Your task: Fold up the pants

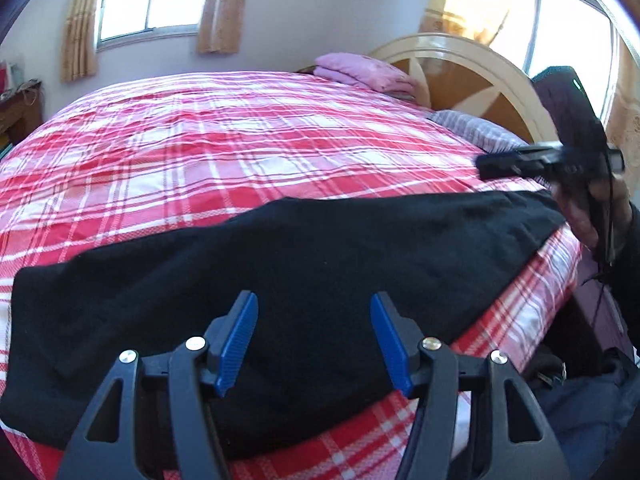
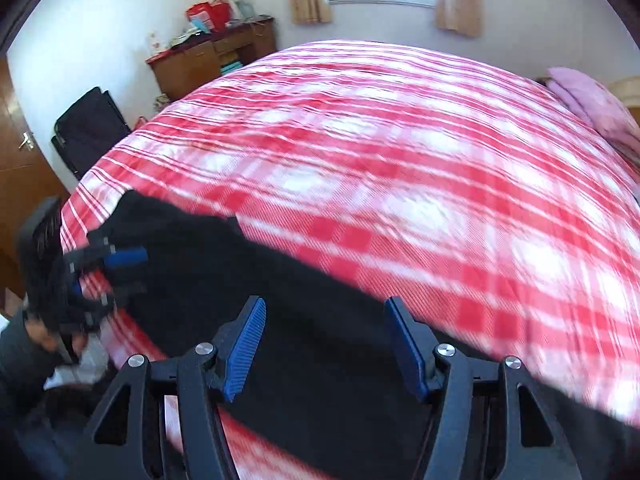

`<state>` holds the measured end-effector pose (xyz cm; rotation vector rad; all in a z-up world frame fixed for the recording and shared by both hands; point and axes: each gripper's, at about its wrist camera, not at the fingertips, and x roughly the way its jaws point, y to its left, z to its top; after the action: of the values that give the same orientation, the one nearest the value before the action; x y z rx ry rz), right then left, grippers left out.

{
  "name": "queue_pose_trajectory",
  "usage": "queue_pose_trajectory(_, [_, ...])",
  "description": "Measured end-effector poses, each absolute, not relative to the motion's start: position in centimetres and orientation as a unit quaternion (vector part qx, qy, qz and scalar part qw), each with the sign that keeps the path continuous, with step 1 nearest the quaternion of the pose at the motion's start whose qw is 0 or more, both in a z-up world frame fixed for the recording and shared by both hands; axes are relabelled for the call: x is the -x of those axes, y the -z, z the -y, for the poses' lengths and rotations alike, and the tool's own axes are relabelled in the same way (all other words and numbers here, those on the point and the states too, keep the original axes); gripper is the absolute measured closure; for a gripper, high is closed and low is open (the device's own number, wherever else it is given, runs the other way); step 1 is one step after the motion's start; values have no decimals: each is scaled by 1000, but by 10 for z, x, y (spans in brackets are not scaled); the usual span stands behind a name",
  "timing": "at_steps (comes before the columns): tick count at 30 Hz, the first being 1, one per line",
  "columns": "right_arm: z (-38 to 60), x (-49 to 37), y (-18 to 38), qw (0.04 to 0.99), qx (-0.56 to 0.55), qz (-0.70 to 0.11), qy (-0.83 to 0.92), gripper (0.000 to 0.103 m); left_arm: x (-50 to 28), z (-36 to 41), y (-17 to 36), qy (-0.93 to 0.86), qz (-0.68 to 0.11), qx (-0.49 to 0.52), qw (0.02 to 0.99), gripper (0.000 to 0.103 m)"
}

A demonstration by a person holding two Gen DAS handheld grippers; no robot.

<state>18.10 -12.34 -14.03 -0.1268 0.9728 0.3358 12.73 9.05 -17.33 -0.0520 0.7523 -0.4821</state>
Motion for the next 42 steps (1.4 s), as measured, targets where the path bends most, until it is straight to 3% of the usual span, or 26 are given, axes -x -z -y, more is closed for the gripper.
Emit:
queue_pose_trajectory(4, [89, -224, 160, 857, 45, -479, -184, 39, -128, -92, 192, 211, -394, 10, 895, 41])
queue_pose_trajectory(11, [60, -267, 209, 809, -88, -530, -238, 40, -126, -99, 193, 218, -408, 31, 886, 41])
queue_pose_trajectory(13, [54, -267, 222, 787, -108, -553, -251, 44, -125, -99, 193, 221, -415, 25, 882, 41])
queue_pose_trajectory(22, [38, -231, 222, 765, -61, -558, -315, 45, -125, -97, 195, 222, -424, 21, 878, 38])
queue_pose_trajectory(35, [52, -301, 264, 670, -288, -612, -305, 47, -122, -96, 196, 232, -421, 20, 877, 35])
queue_pose_trajectory(39, [50, -302, 269, 675, -290, -614, -288, 76, -122, -97, 195, 233, -420, 23, 877, 35])
queue_pose_trajectory(42, [53, -300, 271, 677, -300, -609, -283, 80, -121, -97, 196, 232, -418, 21, 878, 35])
